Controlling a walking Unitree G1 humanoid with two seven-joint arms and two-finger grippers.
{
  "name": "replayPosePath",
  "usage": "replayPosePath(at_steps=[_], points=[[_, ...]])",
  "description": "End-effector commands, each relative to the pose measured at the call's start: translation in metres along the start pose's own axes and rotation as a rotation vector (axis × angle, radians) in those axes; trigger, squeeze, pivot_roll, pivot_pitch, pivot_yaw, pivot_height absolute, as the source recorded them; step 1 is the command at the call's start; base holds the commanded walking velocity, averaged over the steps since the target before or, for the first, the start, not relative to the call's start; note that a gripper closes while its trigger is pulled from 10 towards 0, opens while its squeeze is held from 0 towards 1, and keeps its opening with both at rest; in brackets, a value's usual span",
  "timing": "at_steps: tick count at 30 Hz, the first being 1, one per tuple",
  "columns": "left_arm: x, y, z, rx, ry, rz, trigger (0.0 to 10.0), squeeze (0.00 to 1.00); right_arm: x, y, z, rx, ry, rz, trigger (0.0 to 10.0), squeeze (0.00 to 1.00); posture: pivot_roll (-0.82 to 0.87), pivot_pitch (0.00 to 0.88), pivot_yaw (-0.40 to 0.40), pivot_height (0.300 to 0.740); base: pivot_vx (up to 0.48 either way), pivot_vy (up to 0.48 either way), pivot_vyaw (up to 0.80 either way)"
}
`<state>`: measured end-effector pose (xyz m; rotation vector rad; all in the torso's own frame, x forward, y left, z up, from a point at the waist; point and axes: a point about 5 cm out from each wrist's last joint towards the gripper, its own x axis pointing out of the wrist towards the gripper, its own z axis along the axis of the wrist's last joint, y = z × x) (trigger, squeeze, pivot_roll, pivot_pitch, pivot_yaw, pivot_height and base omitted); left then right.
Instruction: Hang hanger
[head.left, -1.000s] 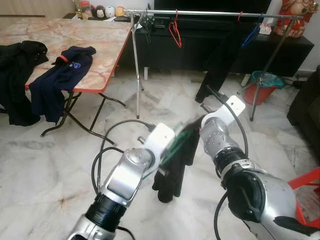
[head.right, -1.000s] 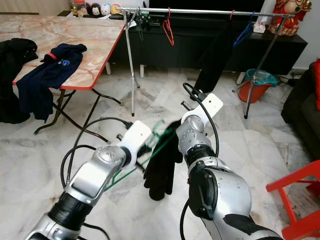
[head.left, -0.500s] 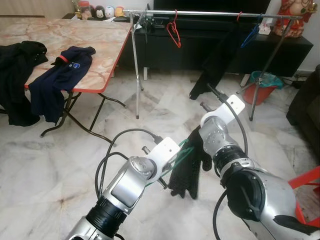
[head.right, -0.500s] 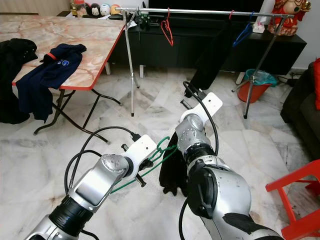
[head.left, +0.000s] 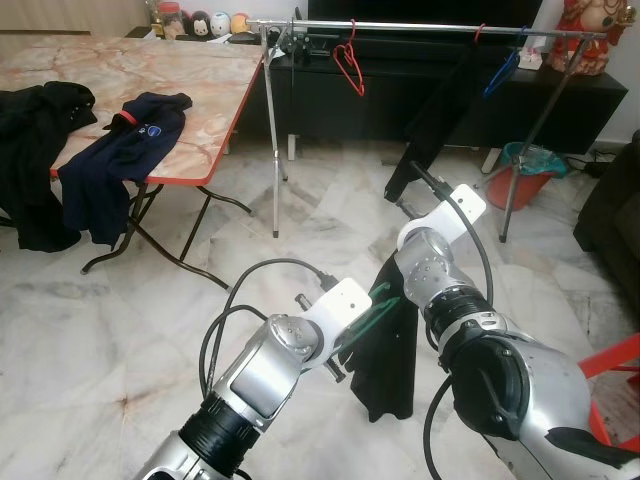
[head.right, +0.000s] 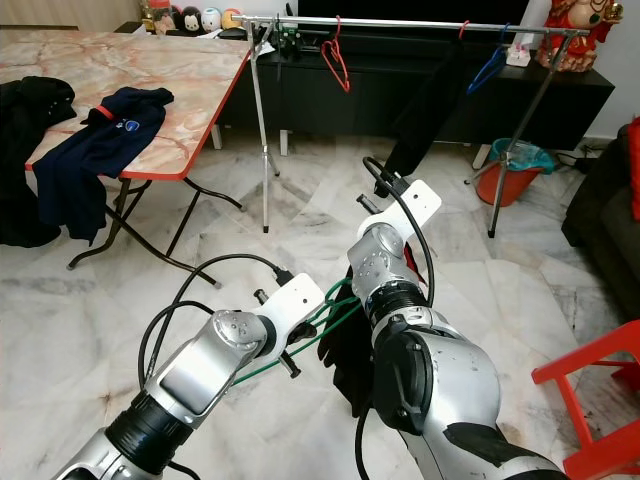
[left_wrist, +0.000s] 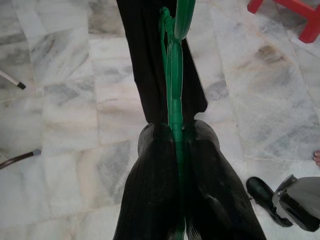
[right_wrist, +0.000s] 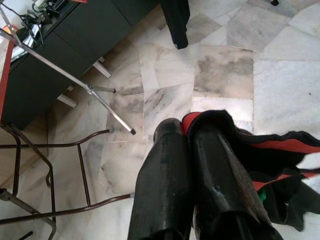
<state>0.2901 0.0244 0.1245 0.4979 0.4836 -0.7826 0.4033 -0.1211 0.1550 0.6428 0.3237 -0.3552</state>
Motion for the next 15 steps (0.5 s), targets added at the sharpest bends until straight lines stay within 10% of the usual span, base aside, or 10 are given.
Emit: replayPosePath(at_steps=[1, 15], points=[[0.0014, -0.0052, 0.0055, 0.026, -0.019, -0.031, 10.0, 0.0, -0.0016, 0.0094, 0.0077, 0.011, -0.016, 0.026, 10.0, 0.0, 0.18, 0.0, -0.073, 0.74, 0.0, 0.0, 0.0], [0.0032, -0.0089, 0.0062, 0.024, -0.016, -0.058, 10.0, 0.0, -0.0036, 0.0173, 0.0077, 0.015, -0.007, 0.056, 10.0, 0.0, 0.18, 0.0, -0.072, 0.74, 0.0, 0.0, 0.0]])
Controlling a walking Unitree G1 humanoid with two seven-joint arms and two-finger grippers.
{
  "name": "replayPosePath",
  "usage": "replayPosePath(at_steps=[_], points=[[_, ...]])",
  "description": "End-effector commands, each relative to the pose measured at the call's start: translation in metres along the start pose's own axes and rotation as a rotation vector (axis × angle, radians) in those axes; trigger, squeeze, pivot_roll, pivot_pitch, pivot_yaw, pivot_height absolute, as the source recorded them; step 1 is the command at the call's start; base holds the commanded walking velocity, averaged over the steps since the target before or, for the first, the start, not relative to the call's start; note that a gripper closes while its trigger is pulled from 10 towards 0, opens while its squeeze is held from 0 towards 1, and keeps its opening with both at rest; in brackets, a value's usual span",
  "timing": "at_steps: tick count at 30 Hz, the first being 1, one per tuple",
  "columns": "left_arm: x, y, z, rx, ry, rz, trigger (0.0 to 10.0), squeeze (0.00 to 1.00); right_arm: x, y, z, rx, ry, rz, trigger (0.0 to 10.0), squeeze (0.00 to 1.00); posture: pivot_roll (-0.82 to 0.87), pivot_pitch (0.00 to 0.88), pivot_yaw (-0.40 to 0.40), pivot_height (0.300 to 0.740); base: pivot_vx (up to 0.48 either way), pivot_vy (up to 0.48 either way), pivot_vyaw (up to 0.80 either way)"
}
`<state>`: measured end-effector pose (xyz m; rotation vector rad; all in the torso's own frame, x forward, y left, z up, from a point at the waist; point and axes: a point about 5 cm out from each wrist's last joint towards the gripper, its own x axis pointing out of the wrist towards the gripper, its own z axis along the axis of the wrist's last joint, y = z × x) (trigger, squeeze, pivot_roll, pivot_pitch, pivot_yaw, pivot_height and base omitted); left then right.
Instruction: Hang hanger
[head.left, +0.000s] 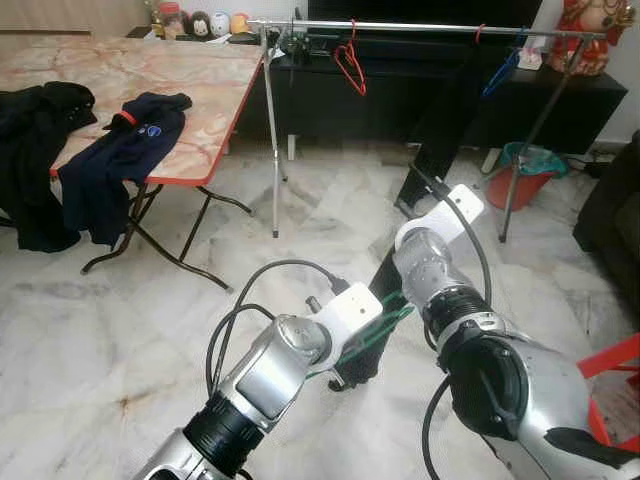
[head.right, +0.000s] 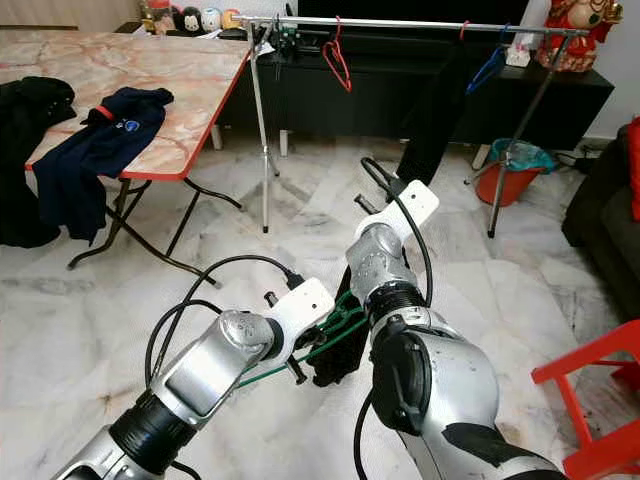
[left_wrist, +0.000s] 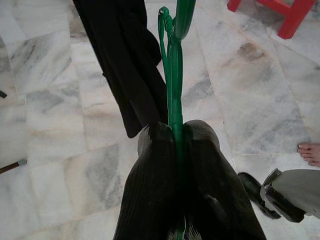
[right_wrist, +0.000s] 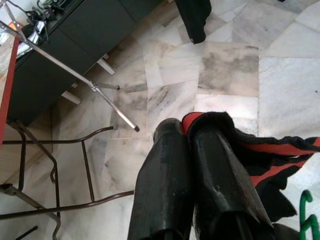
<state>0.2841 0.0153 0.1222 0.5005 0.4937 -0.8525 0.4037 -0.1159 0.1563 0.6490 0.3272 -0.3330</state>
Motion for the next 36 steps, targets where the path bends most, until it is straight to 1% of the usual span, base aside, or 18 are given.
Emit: replayPosePath(at_steps=[1, 7, 14, 16, 24, 26, 32, 34, 36], points=[[0.001, 0.003, 0.004, 0.008, -0.012, 0.017, 10.0, 0.0, -0.002, 0.013, 0.01, 0.013, -0.018, 0.037, 10.0, 0.0, 0.18, 0.0, -0.072, 0.74, 0.0, 0.0, 0.0], [0.0, 0.009, 0.0, 0.035, 0.011, 0.058, 10.0, 0.0, -0.002, 0.011, 0.009, 0.01, -0.016, 0.033, 10.0, 0.0, 0.18, 0.0, -0.071, 0.74, 0.0, 0.0, 0.0], [0.001, 0.012, -0.002, 0.035, 0.025, 0.087, 10.0, 0.0, -0.002, 0.011, 0.009, 0.01, -0.016, 0.034, 10.0, 0.0, 0.18, 0.0, -0.073, 0.74, 0.0, 0.0, 0.0], [0.001, 0.016, -0.004, 0.023, 0.026, 0.12, 10.0, 0.0, -0.002, 0.013, 0.009, 0.01, -0.015, 0.039, 10.0, 0.0, 0.18, 0.0, -0.073, 0.74, 0.0, 0.0, 0.0], [0.003, 0.019, -0.004, 0.009, 0.013, 0.152, 10.0, 0.0, -0.004, 0.017, 0.007, 0.008, -0.005, 0.054, 10.0, 0.0, 0.18, 0.0, -0.074, 0.74, 0.0, 0.0, 0.0], [0.003, 0.022, -0.002, -0.01, -0.006, 0.178, 10.0, 0.0, -0.006, 0.022, 0.002, 0.002, 0.007, 0.067, 10.0, 0.0, 0.18, 0.0, -0.075, 0.74, 0.0, 0.0, 0.0], [0.004, 0.022, 0.0, -0.021, -0.023, 0.18, 10.0, 0.0, -0.007, 0.025, -0.005, 0.001, 0.024, 0.074, 10.0, 0.0, 0.17, 0.0, -0.076, 0.74, 0.0, 0.0, 0.0], [0.004, 0.022, 0.002, -0.038, -0.036, 0.179, 10.0, 0.0, -0.008, 0.026, -0.008, 0.027, 0.047, 0.076, 10.0, 0.0, 0.17, 0.0, -0.076, 0.74, 0.0, 0.0, 0.0], [0.004, 0.025, 0.002, -0.061, -0.038, 0.209, 10.0, 0.0, -0.009, 0.029, -0.006, 0.032, 0.045, 0.083, 10.0, 0.0, 0.17, 0.0, -0.078, 0.74, 0.0, 0.0, 0.0]])
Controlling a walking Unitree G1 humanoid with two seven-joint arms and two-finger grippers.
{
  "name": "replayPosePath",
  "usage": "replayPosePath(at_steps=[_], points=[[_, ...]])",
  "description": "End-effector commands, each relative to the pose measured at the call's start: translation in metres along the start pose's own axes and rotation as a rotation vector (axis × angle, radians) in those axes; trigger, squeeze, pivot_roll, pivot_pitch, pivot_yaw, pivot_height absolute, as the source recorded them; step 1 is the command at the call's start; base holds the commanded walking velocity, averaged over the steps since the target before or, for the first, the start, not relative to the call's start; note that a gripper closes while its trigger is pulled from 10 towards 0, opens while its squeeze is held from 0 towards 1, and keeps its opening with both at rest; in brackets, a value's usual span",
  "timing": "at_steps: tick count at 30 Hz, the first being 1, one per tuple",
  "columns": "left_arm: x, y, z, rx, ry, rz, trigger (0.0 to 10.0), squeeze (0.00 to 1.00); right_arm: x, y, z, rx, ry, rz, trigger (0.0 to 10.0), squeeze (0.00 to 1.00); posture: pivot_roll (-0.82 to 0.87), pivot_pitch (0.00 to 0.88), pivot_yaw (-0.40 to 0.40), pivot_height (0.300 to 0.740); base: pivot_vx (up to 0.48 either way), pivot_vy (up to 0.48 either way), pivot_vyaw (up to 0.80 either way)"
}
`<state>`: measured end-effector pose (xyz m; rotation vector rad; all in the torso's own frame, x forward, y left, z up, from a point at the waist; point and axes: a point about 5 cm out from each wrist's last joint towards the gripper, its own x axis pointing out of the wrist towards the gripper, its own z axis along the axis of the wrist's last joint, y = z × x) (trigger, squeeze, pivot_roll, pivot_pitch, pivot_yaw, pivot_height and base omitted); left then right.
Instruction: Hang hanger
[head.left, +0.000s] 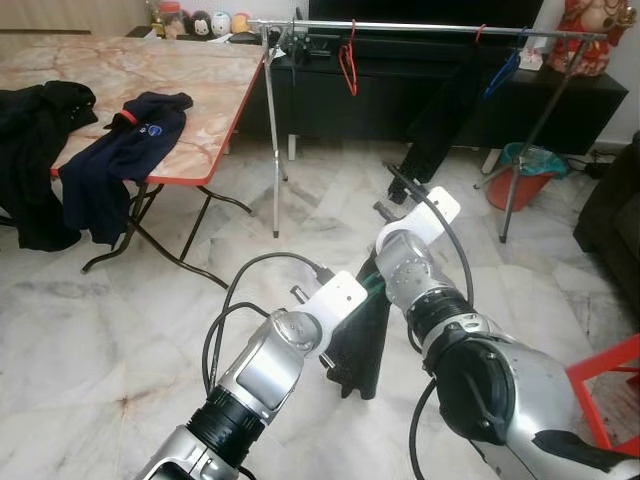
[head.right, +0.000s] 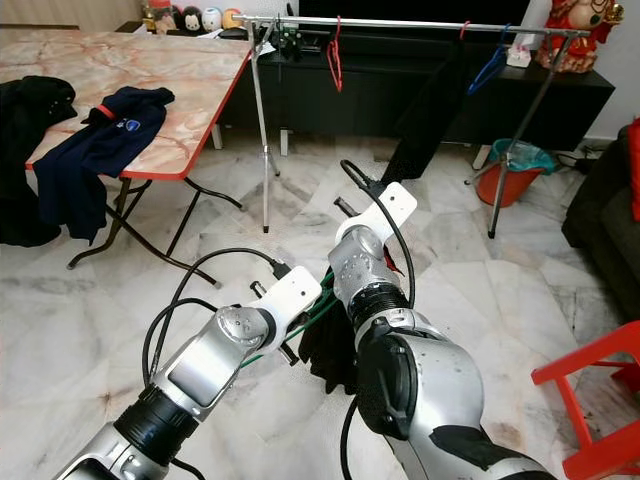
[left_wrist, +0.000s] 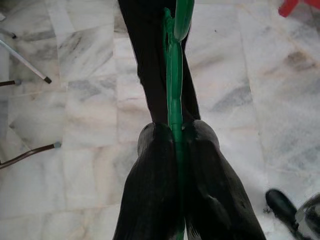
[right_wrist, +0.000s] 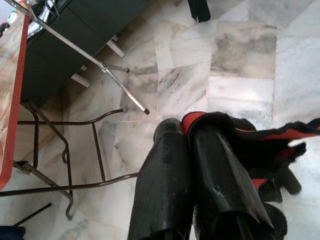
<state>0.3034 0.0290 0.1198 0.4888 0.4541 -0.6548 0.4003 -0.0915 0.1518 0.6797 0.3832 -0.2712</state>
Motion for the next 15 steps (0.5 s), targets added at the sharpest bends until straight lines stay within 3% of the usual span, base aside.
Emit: replayPosePath(at_steps=[1, 15], points=[[0.0, 0.005, 0.008, -0.022, -0.029, 0.036, 10.0, 0.0, -0.003, 0.017, 0.015, 0.017, -0.037, 0.045, 10.0, 0.0, 0.17, 0.0, -0.078, 0.74, 0.0, 0.0, 0.0], [0.002, 0.029, 0.002, -0.135, -0.01, 0.214, 10.0, 0.0, -0.004, 0.016, 0.019, 0.021, -0.053, 0.033, 10.0, 0.0, 0.17, 0.0, -0.08, 0.74, 0.0, 0.0, 0.0]])
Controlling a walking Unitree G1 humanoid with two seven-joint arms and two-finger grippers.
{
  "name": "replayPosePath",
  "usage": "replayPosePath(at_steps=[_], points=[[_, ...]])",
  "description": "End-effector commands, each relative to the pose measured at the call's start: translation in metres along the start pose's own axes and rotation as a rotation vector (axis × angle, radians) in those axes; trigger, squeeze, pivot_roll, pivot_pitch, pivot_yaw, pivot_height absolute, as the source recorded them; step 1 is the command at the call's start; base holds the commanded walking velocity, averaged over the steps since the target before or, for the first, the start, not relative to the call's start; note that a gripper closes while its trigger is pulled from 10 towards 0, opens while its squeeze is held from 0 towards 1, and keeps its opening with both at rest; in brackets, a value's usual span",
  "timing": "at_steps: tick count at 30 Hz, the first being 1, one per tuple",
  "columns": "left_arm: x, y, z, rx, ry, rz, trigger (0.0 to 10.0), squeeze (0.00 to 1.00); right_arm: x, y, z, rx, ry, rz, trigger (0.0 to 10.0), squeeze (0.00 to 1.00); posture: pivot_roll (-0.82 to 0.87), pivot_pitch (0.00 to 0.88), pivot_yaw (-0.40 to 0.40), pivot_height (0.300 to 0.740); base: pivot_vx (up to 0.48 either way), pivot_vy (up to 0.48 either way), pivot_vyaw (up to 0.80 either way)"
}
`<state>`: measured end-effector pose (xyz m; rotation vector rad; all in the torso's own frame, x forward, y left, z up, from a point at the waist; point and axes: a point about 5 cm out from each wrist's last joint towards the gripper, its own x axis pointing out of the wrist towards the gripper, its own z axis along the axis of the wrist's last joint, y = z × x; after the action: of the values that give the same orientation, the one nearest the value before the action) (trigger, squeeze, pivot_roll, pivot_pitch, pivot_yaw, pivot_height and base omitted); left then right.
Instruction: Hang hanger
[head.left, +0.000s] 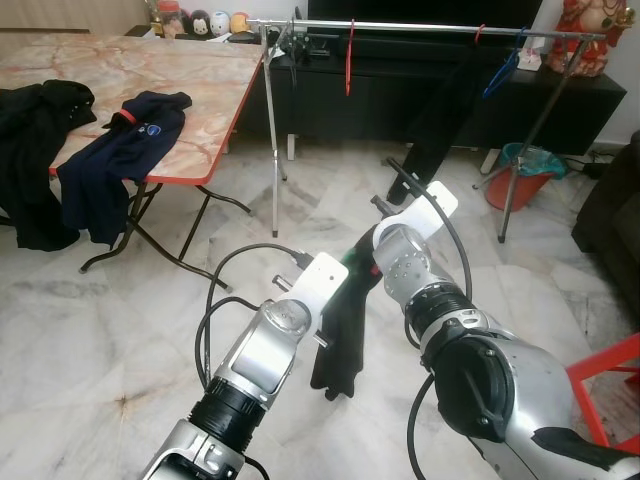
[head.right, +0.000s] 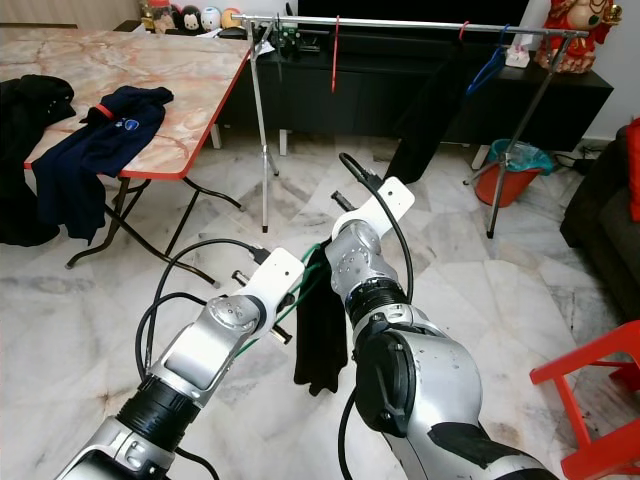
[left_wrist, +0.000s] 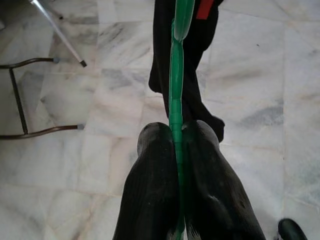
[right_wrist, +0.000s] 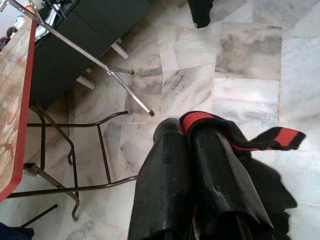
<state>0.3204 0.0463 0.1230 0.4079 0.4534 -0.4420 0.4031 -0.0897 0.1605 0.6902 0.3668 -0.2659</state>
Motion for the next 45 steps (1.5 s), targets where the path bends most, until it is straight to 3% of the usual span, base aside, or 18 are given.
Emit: replayPosePath(at_steps=[1, 4, 7, 9, 13, 19, 22, 27, 29, 32, 35, 37, 40, 45], points=[[0.0, 0.004, 0.006, -0.011, -0.027, 0.031, 10.0, 0.0, -0.002, 0.01, 0.013, 0.01, -0.042, 0.024, 10.0, 0.0, 0.17, 0.0, -0.08, 0.74, 0.0, 0.0, 0.0], [0.0, 0.001, 0.013, -0.03, -0.078, -0.001, 10.0, 0.0, -0.002, 0.011, 0.012, -0.01, -0.036, 0.041, 10.0, 0.0, 0.17, 0.0, -0.08, 0.74, 0.0, 0.0, 0.0], [-0.003, -0.008, 0.023, -0.045, -0.162, -0.093, 10.0, 0.0, -0.003, 0.014, 0.006, -0.09, -0.017, 0.078, 10.0, 0.0, 0.17, 0.0, -0.084, 0.74, 0.0, 0.0, 0.0], [-0.007, -0.019, 0.025, -0.081, -0.176, -0.191, 10.0, 0.0, -0.003, 0.012, 0.004, -0.12, -0.01, 0.09, 10.0, 0.0, 0.17, 0.0, -0.084, 0.74, 0.0, 0.0, 0.0], [-0.01, -0.026, 0.028, -0.141, -0.208, -0.248, 10.0, 0.0, -0.002, 0.01, 0.003, -0.16, -0.004, 0.099, 10.0, 0.0, 0.16, 0.0, -0.083, 0.74, 0.0, 0.0, 0.0], [-0.007, -0.013, 0.026, -0.19, -0.197, -0.162, 10.0, 0.0, -0.002, 0.008, 0.009, -0.224, -0.029, 0.111, 10.0, 0.0, 0.16, 0.0, -0.081, 0.74, 0.0, 0.0, 0.0], [-0.003, 0.004, 0.014, -0.172, -0.105, -0.038, 10.0, 0.0, -0.002, 0.004, 0.015, -0.208, -0.055, 0.087, 10.0, 0.0, 0.15, 0.0, -0.077, 0.74, 0.0, 0.0, 0.0], [-0.003, 0.016, 0.014, -0.227, -0.116, 0.037, 10.0, 0.0, -0.001, -0.001, 0.015, -0.2, -0.054, 0.066, 10.0, 0.0, 0.16, 0.0, -0.078, 0.74, 0.0, 0.0, 0.0], [-0.003, 0.016, 0.017, -0.234, -0.144, 0.036, 10.0, 0.0, -0.002, -0.001, 0.013, -0.199, -0.049, 0.066, 10.0, 0.0, 0.16, 0.0, -0.078, 0.74, 0.0, 0.0, 0.0], [-0.007, 0.007, 0.028, -0.279, -0.217, -0.054, 10.0, 0.0, -0.003, -0.003, 0.001, -0.187, -0.007, 0.067, 10.0, 0.0, 0.16, 0.0, -0.081, 0.74, 0.0, 0.0, 0.0], [-0.008, 0.001, 0.031, -0.292, -0.225, -0.102, 10.0, 0.0, -0.003, -0.004, -0.002, -0.191, 0.0, 0.066, 10.0, 0.0, 0.16, 0.0, -0.082, 0.74, 0.0, 0.0, 0.0], [-0.011, -0.013, 0.031, -0.258, -0.221, -0.204, 10.0, 0.0, -0.004, -0.005, -0.006, -0.178, 0.017, 0.064, 10.0, 0.0, 0.16, 0.0, -0.082, 0.74, 0.0, 0.0, 0.0], [-0.012, -0.017, 0.031, -0.252, -0.222, -0.225, 10.0, 0.0, -0.005, -0.005, -0.006, -0.176, 0.019, 0.066, 10.0, 0.0, 0.16, 0.0, -0.082, 0.74, 0.0, 0.0, 0.0], [-0.006, -0.004, 0.027, -0.227, -0.189, -0.076, 10.0, 0.0, -0.009, -0.001, -0.01, -0.172, 0.027, 0.079, 10.0, 0.0, 0.16, 0.0, -0.085, 0.74, 0.0, 0.0, 0.0]])
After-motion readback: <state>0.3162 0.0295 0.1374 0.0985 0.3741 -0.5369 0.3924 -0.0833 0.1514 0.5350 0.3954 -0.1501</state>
